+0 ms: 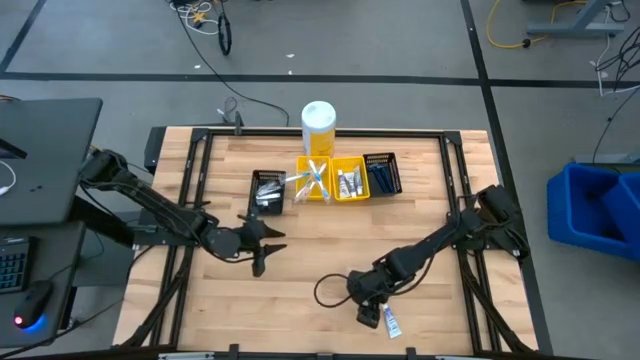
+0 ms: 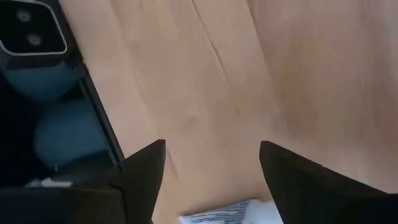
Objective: Pick & Place Travel size toiletries
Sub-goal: Put the white toothpaste into the right yellow bin
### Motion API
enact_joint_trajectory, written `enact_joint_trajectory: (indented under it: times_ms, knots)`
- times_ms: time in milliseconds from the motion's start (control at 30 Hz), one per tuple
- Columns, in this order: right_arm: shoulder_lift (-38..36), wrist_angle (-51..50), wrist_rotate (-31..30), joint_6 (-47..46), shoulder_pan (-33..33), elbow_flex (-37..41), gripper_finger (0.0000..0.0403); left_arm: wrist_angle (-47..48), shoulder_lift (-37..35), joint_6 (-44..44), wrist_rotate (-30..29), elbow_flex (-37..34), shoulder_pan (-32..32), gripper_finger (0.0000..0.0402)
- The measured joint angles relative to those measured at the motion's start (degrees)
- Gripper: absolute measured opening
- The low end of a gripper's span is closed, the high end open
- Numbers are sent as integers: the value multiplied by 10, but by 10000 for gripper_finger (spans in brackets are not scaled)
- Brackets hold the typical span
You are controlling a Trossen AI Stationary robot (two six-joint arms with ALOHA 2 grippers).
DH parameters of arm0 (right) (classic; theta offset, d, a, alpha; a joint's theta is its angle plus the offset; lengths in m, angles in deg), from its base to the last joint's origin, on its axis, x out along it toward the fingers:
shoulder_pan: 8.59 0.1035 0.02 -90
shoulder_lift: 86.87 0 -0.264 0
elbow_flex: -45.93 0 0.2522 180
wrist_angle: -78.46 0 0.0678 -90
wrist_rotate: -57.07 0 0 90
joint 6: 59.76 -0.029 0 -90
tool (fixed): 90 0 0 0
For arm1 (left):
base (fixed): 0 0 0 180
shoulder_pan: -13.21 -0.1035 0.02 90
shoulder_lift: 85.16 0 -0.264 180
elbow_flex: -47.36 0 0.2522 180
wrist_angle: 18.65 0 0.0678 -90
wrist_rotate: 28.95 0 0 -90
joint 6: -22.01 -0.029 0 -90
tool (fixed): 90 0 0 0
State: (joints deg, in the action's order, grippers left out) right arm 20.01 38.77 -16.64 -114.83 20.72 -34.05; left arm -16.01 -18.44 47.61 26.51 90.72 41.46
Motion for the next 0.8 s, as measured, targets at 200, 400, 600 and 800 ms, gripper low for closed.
enact_joint_trajectory:
  times_ms: [200,400,600,800]
  knots:
    - [-12,-43,-45,-144,18,0,263,0,0,3,-21,0,0,155]
    - [-38,-82,-55,-275,54,0,248,0,0,-7,-27,0,0,155]
    - [-56,-110,-102,-343,85,0,238,0,0,-9,-45,0,-1,155]
    - [-53,-118,-121,-420,110,10,238,1,0,-10,-49,0,-1,155]
